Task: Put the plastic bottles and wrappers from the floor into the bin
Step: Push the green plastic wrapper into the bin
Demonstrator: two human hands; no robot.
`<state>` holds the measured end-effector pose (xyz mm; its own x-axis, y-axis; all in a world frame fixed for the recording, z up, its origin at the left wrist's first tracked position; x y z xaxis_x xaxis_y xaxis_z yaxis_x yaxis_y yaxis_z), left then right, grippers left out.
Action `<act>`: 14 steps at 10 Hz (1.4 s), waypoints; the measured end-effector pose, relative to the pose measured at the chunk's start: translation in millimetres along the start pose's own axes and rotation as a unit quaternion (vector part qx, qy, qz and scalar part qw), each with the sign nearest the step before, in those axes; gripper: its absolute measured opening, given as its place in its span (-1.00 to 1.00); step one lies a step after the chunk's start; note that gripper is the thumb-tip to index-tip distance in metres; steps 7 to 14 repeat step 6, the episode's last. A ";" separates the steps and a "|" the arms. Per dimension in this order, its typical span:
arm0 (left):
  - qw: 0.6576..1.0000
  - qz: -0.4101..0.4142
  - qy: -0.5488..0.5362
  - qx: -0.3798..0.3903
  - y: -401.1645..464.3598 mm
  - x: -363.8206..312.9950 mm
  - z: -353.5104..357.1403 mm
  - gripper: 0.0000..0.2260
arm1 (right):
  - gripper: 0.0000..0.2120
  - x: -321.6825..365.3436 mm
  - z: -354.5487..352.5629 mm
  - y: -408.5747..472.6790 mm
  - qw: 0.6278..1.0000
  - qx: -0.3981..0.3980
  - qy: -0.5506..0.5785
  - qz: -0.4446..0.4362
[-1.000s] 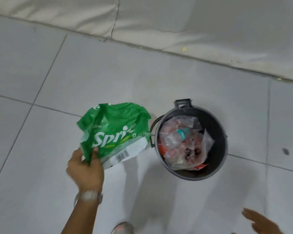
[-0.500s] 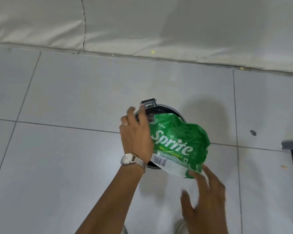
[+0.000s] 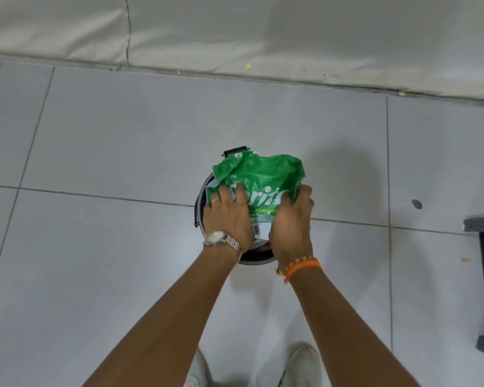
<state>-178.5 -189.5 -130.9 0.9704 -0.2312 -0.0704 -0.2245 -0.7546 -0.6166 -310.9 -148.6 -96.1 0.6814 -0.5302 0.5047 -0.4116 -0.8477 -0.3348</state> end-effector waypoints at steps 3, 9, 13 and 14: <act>0.990 -0.008 -0.036 0.138 54.5 8.5 58.7 -0.34 | -0.64 -26.5 137.3 29.7 0.846 0.360 -0.393 0.002; 0.974 0.030 -0.211 0.082 -14.0 34.0 -6.1 -0.53 | -0.65 18.4 66.5 -26.2 0.892 0.358 -0.260 -0.090; 0.974 0.030 -0.211 0.082 -14.0 34.0 -6.1 -0.53 | -0.65 18.4 66.5 -26.2 0.892 0.358 -0.260 -0.090; 0.974 0.030 -0.211 0.082 -14.0 34.0 -6.1 -0.53 | -0.65 18.4 66.5 -26.2 0.892 0.358 -0.260 -0.090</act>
Point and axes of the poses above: each hand's wrist, its own y-axis towards the middle knuckle, its own z-axis out of the palm, x = y × z, the point moved 10 cm from there along y, towards the middle knuckle, and after that the axes turned 9 degrees about x, right-handed, at the moved point
